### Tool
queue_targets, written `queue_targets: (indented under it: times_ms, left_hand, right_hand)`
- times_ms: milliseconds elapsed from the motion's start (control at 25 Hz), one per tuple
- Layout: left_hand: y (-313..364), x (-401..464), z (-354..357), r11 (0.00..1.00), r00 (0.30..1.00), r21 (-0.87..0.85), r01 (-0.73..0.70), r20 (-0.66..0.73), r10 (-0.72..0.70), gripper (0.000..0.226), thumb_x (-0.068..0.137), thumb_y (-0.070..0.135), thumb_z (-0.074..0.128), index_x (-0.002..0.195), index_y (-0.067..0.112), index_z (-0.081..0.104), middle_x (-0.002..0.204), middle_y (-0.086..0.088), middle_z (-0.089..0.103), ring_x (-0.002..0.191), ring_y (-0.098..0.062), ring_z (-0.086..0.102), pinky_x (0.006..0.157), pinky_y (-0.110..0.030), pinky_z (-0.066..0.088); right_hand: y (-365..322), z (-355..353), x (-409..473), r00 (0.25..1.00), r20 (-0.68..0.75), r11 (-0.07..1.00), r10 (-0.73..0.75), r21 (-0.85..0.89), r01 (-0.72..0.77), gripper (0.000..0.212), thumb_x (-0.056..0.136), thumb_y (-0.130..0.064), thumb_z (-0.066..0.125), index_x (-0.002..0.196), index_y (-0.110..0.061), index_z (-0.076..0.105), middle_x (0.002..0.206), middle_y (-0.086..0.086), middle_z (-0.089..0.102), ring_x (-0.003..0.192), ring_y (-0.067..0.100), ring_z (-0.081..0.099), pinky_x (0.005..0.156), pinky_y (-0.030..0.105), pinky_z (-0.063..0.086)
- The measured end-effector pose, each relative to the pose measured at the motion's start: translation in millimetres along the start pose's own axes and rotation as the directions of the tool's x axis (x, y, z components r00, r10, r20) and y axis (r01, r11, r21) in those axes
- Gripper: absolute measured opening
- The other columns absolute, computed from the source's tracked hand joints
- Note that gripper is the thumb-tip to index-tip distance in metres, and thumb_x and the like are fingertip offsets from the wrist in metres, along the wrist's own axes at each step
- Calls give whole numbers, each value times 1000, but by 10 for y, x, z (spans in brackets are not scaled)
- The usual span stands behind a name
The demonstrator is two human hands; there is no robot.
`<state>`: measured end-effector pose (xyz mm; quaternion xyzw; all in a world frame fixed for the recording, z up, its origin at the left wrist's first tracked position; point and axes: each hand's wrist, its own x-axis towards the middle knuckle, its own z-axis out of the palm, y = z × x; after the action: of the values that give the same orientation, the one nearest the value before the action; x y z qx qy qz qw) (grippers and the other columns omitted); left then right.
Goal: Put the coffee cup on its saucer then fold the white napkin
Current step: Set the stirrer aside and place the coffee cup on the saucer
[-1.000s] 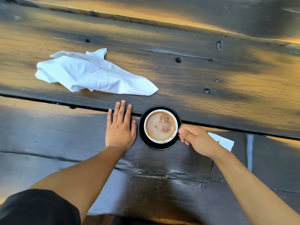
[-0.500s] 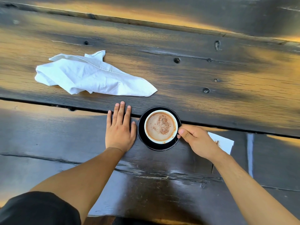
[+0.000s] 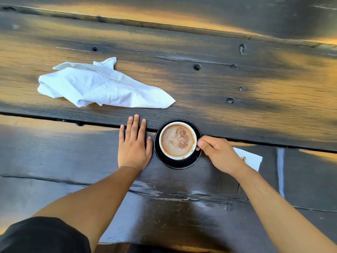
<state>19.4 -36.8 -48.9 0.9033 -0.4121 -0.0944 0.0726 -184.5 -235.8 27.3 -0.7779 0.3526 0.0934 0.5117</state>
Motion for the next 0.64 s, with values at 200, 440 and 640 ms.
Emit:
queue_targets:
  times_ms: [200,440,640]
  left_hand:
    - [8,3,1,1000,1000,3,3,9,-3,63,99,37,34,157,13,30,168,-10,19,156,-27,13,125,-53,12]
    - [1,-2,4,1000,1000,4,1,6,-1,62,99,37,33,157,13,31,168,-10,20,156,-27,13,125,-54,12]
    - [11,-4,3,1000,1000,9,2,8,-2,62,99,37,33,157,13,31,168,-10,20,156,-27,14,125,-54,12]
  right_hand:
    - [-52,5,-28,1000,-4,1000,17,23,-17,27,104,-27,49,85,-31,68,77,-17,68,74,-2,57,66,10,39]
    - [-116,-23,-61,999,-10,1000,31,3,-31,28,105,-30,47,82,-43,58,74,-32,61,76,-5,56,66,13,38]
    - [-36,-40,-95,998,-35,997,53,64,-50,23,103,-38,49,86,-35,64,74,-4,63,72,14,56,71,31,45]
